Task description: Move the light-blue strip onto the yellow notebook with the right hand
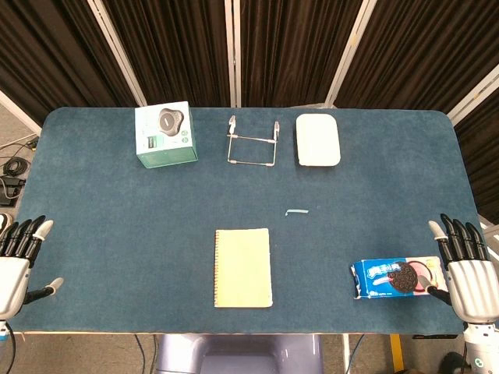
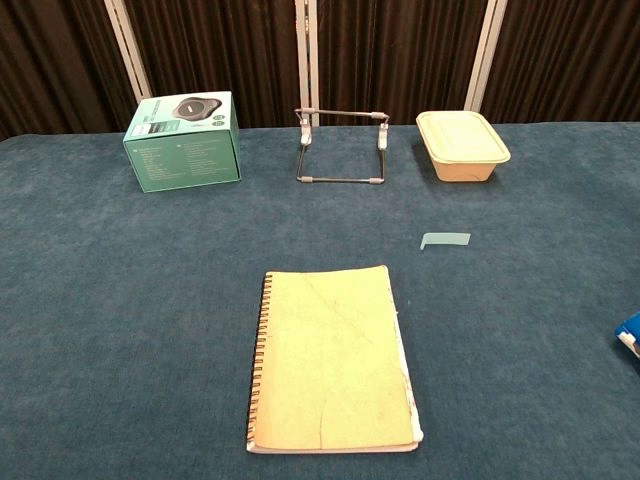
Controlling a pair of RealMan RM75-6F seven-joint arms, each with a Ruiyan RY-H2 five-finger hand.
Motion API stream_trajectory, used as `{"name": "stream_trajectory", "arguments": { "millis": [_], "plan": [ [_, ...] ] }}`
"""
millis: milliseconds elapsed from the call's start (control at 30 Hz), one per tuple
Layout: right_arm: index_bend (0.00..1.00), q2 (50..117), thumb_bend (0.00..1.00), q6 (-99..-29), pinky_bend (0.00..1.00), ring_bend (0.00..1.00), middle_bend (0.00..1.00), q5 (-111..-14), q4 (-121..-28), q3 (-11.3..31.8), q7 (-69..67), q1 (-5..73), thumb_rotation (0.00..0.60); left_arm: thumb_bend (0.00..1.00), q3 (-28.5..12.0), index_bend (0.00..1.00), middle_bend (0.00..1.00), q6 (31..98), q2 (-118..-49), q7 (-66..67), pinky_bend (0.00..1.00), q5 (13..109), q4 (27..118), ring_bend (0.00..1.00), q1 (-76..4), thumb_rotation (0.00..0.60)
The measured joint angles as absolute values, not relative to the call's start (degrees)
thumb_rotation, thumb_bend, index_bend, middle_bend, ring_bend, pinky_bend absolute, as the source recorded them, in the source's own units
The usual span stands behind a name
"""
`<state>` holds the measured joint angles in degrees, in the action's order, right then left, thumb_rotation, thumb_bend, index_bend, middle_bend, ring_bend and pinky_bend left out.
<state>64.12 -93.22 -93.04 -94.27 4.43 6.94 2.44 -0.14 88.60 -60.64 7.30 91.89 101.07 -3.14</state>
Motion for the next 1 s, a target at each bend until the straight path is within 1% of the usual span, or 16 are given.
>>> {"name": "stream_trajectory", "arguments": {
  "millis": [300,400,467,600,667,700,833,900,1000],
  "plan": [
    [0.00,64.43,0.00,-91.89,0.00,0.00,0.00,-92.25,-93.74,4.50,6.73,2.91,0.600,0.00,-0.54,0.00,0.00,88.00,-60.46,6.35,0.00,90.95,100.65,0.00,-3.43,0.600],
    [0.00,64.91,0.00,-90.05,0.00,0.00,0.00,-91.49,-93.12,4.85,7.12,3.86,0.600,0.00,-0.73,0.00,0.00,87.10,-60.73,6.21,0.00,90.37,100.10,0.00,-3.84,0.600],
    [0.02,65.51,0.00,-87.45,0.00,0.00,0.00,-90.67,-92.20,5.40,7.96,5.43,0.600,0.00,-0.96,0.00,0.00,86.18,-61.28,5.85,0.00,89.67,99.44,0.00,-4.29,0.600],
    [0.12,66.41,0.00,-80.54,0.00,0.00,0.00,-88.69,-90.94,6.89,8.78,9.77,0.600,0.00,-1.53,0.00,0.00,85.71,-62.36,6.15,0.00,88.82,98.93,0.00,-4.72,0.600],
    [0.22,67.11,0.00,-76.09,0.00,0.00,0.00,-87.11,-89.89,8.22,9.86,13.05,0.600,0.00,-1.95,0.00,0.00,85.52,-63.07,7.56,0.00,87.99,98.61,0.00,-4.96,0.600],
    [0.25,67.56,0.01,-74.16,0.00,0.00,0.00,-86.26,-89.31,8.88,10.77,14.65,0.600,0.00,-2.17,0.00,0.00,85.31,-63.34,8.11,0.00,87.40,98.46,0.00,-5.09,0.600],
    [0.37,70.47,0.08,-65.51,0.00,0.00,0.00,-81.08,-86.98,11.84,15.68,22.06,0.600,0.00,-3.59,0.00,0.00,84.12,-64.57,9.38,0.00,84.19,96.99,0.00,-5.90,0.600],
    [0.39,71.97,0.11,-62.07,0.00,0.00,0.00,-78.52,-86.13,12.85,16.73,24.77,0.600,0.00,-4.13,0.00,0.00,83.60,-65.06,9.59,0.00,83.12,96.12,0.00,-6.25,0.600],
    [0.41,74.99,0.15,-57.42,0.00,0.00,0.00,-75.03,-84.20,14.02,18.53,28.57,0.600,0.00,-4.61,0.00,0.00,82.82,-65.59,9.91,0.00,81.96,95.31,0.00,-6.70,0.600]
  ]
}}
